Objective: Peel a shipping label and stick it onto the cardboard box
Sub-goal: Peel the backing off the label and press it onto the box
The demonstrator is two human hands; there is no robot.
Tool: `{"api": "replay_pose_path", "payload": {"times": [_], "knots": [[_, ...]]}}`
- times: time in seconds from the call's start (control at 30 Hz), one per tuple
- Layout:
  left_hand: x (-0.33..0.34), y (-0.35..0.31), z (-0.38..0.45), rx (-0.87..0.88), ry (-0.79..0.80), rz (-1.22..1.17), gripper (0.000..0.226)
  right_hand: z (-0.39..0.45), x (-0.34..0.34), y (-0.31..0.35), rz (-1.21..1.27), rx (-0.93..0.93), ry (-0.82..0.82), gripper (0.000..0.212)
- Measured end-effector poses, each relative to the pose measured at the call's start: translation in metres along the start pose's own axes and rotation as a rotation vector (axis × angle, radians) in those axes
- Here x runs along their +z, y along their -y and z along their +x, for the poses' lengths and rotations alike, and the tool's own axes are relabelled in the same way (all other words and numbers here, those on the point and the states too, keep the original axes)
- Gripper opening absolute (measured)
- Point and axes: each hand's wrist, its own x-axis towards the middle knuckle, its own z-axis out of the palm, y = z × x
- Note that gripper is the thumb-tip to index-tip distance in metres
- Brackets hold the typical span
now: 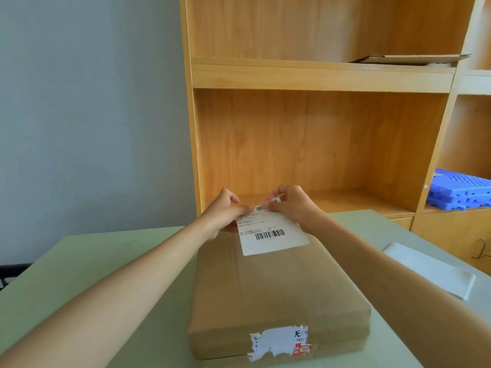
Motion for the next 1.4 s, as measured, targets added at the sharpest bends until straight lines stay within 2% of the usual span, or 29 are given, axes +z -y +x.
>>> {"api": "replay_pose_path", "payload": {"times": [0.07,0.3,0.57,0.8,1.03,1.23,1.4], "knots": [[0.000,0.004,0.002,-0.020,0.037,-0.003,0.040,0.002,0.002,-0.004,-0.032,0.026,0.032,0.017],[0.007,0.015,0.007,0.011,0.081,0.243,0.039,-0.001,0.011,-0.018,-0.113,0.118,0.116,0.020],[0.007,0.019,0.014,0.016,0.092,0.329,0.045,0.001,0.016,-0.016,-0.239,0.092,0.111,0.014],[0.011,0.020,0.016,0.066,0.064,0.413,0.041,0.003,0.019,-0.015,-0.306,0.104,0.095,0.021],[0.013,0.024,0.018,0.078,0.063,0.533,0.039,0.007,0.023,-0.018,-0.381,0.100,0.065,0.010],[0.014,0.016,0.013,0.078,0.084,0.606,0.047,0.009,0.028,-0.020,-0.481,0.090,0.017,0.015],[0.010,0.015,0.011,0.047,0.091,0.683,0.051,0.008,0.027,-0.019,-0.556,0.107,0.028,0.038]]}}
